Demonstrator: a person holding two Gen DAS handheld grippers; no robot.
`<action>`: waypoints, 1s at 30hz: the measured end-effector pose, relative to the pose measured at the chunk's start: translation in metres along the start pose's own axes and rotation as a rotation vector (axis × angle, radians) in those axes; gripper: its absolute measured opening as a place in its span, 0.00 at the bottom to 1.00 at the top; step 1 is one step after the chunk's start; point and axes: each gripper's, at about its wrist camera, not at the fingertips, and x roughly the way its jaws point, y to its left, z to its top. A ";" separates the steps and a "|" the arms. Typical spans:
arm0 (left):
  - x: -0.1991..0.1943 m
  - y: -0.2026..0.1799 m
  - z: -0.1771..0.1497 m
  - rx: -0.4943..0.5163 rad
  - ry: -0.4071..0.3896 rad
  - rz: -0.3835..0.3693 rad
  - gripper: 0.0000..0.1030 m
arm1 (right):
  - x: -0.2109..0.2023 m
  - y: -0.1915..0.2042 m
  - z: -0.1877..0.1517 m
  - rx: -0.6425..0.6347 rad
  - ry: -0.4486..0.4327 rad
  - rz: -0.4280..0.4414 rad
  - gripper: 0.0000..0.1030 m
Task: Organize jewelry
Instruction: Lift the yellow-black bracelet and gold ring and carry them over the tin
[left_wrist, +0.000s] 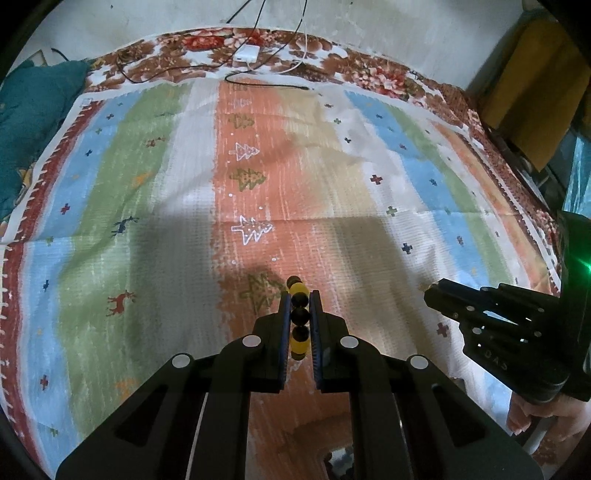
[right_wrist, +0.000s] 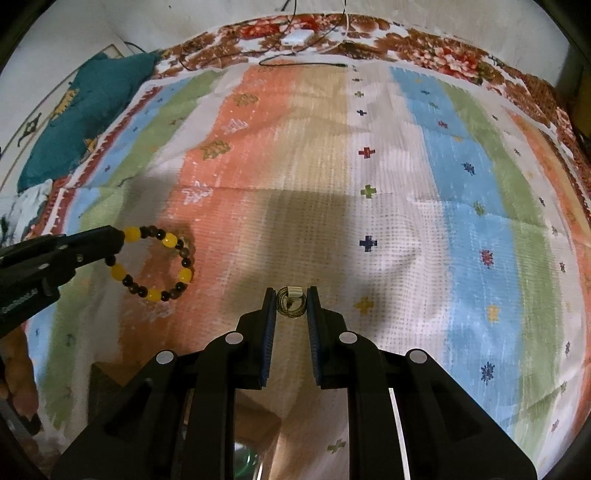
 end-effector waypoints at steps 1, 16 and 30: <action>-0.002 -0.001 -0.001 0.000 -0.003 -0.002 0.09 | -0.003 0.001 0.000 -0.001 -0.006 0.002 0.17; -0.049 -0.016 -0.014 0.014 -0.074 -0.048 0.09 | -0.033 0.009 -0.009 0.001 -0.057 0.029 0.17; -0.083 -0.027 -0.032 0.023 -0.119 -0.094 0.09 | -0.066 0.023 -0.029 -0.018 -0.099 0.069 0.17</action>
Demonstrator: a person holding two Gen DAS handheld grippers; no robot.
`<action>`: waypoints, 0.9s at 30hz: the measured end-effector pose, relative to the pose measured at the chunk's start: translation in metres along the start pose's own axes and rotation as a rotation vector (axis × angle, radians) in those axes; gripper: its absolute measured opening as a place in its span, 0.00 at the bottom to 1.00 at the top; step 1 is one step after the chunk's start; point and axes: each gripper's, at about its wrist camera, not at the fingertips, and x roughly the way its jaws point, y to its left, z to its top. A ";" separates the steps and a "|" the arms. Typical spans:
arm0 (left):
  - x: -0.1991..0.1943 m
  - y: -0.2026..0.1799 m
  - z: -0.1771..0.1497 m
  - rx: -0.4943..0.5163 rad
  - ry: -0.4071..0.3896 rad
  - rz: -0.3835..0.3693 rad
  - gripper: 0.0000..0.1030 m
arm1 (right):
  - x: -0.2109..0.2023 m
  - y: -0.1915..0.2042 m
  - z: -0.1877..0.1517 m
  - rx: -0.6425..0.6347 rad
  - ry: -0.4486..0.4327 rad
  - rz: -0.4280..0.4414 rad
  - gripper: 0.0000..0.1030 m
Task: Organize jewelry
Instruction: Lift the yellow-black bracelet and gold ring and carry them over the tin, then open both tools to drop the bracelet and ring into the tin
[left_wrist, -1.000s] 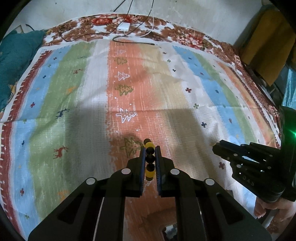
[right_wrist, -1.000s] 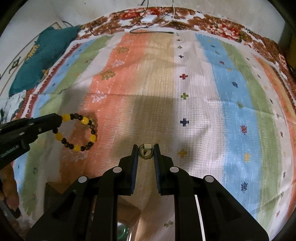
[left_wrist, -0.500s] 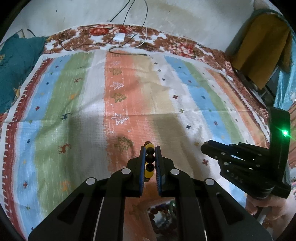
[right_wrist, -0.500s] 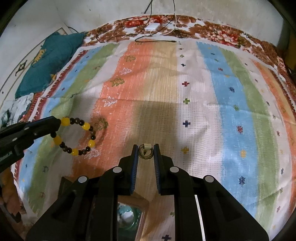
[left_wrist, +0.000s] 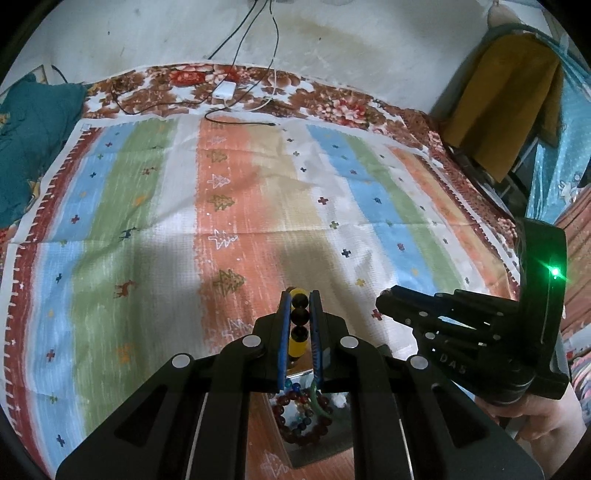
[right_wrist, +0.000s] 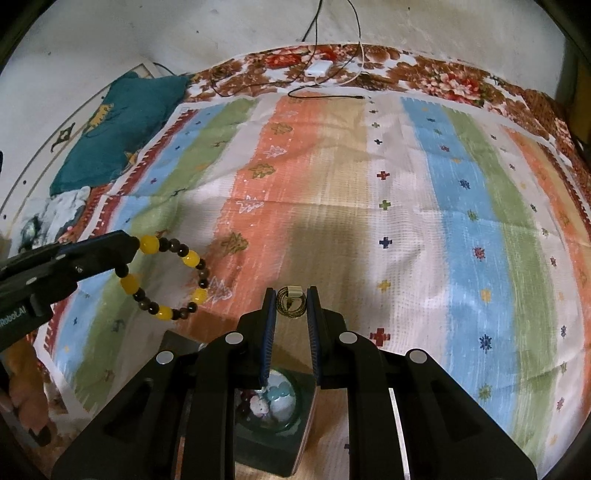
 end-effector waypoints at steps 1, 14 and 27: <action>-0.002 0.000 -0.001 0.000 -0.001 -0.003 0.09 | -0.001 0.001 -0.001 -0.003 -0.002 -0.001 0.17; -0.031 -0.006 -0.014 -0.010 -0.042 -0.049 0.09 | -0.016 0.006 -0.014 -0.016 -0.012 0.009 0.17; -0.044 -0.022 -0.038 0.005 -0.040 -0.077 0.09 | -0.029 0.015 -0.034 -0.034 -0.010 0.039 0.17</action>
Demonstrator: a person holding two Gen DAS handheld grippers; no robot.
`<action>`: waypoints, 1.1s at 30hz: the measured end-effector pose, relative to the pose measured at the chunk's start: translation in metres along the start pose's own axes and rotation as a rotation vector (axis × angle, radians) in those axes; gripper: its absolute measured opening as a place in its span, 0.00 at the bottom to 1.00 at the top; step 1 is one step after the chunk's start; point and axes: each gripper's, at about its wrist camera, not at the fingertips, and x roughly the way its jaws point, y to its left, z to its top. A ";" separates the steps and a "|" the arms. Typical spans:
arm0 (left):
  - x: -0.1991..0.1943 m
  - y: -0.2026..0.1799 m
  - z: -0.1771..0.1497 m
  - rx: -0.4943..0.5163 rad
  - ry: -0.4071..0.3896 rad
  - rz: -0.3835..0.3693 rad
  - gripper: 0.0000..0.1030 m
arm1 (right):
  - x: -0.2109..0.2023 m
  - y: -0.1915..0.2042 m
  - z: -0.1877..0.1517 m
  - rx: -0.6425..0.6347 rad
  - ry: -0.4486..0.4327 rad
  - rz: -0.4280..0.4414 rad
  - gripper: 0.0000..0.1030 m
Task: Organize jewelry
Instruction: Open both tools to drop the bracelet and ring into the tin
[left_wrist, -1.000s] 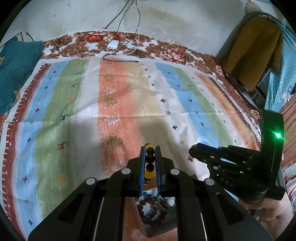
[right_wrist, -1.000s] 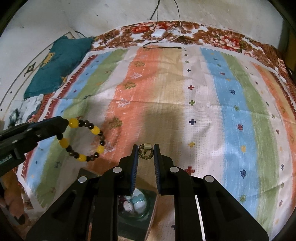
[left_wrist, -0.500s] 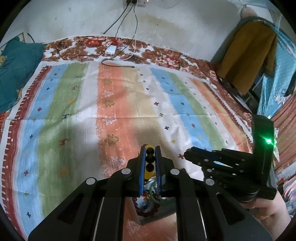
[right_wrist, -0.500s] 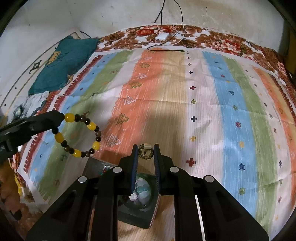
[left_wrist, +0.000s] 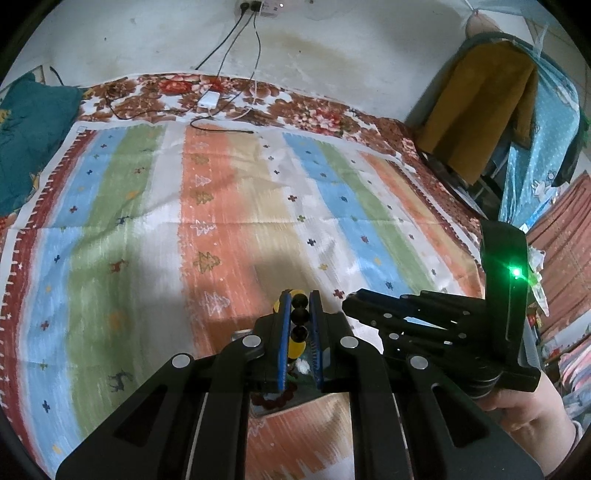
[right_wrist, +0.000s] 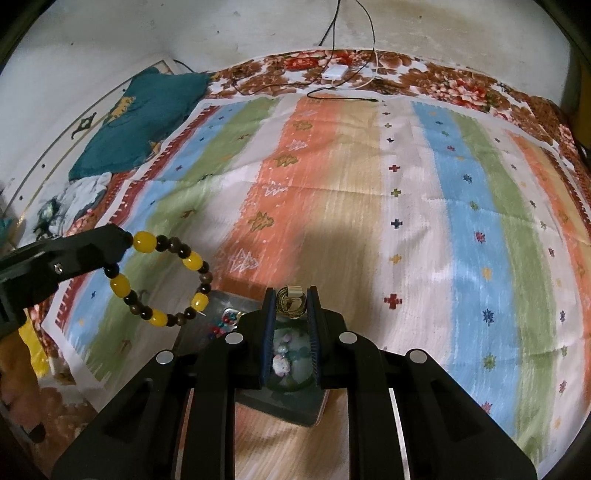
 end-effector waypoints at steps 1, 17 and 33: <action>0.000 -0.001 -0.002 0.000 0.002 -0.001 0.09 | -0.001 0.001 -0.001 -0.001 0.001 0.002 0.17; 0.003 0.011 -0.024 -0.053 0.040 0.049 0.28 | -0.007 0.012 -0.021 -0.020 0.026 0.037 0.41; -0.019 0.015 -0.051 -0.059 0.034 0.103 0.86 | -0.040 0.008 -0.045 -0.023 -0.040 -0.001 0.66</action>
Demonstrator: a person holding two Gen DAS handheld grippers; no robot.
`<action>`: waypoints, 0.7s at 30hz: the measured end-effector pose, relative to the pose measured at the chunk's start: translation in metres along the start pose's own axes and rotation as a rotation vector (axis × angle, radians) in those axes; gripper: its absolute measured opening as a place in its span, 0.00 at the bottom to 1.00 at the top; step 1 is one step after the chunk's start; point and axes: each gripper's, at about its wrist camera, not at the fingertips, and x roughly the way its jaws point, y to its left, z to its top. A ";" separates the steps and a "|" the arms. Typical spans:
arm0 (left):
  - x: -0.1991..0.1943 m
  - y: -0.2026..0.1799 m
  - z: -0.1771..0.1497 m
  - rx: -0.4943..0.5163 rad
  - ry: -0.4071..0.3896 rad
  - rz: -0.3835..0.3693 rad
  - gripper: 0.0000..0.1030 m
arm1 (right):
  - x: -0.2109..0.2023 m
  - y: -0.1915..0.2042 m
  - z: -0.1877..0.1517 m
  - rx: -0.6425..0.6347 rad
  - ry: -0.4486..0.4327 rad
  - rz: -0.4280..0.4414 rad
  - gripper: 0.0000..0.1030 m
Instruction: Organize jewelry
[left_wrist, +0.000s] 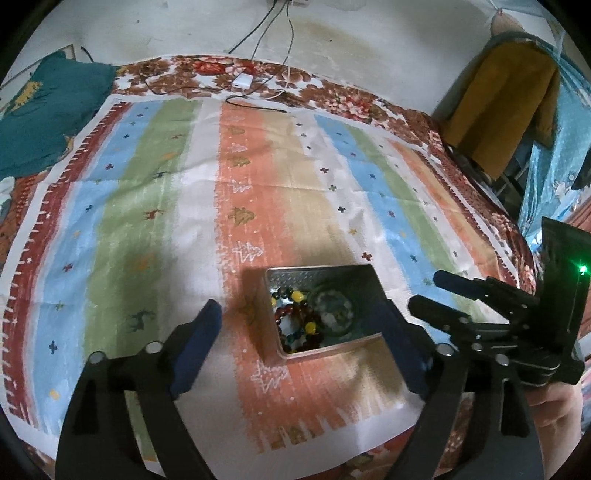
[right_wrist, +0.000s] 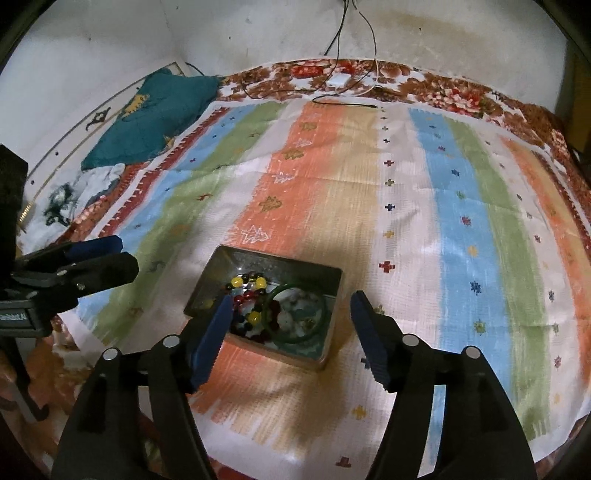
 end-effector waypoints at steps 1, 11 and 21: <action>-0.001 0.000 -0.001 0.003 0.000 0.006 0.88 | -0.001 0.000 -0.001 -0.001 -0.001 0.000 0.68; -0.003 -0.005 -0.018 0.023 0.006 0.030 0.94 | -0.017 0.005 -0.015 -0.026 -0.040 0.000 0.85; -0.016 -0.014 -0.031 0.073 -0.083 0.101 0.94 | -0.028 0.005 -0.027 -0.023 -0.063 0.024 0.90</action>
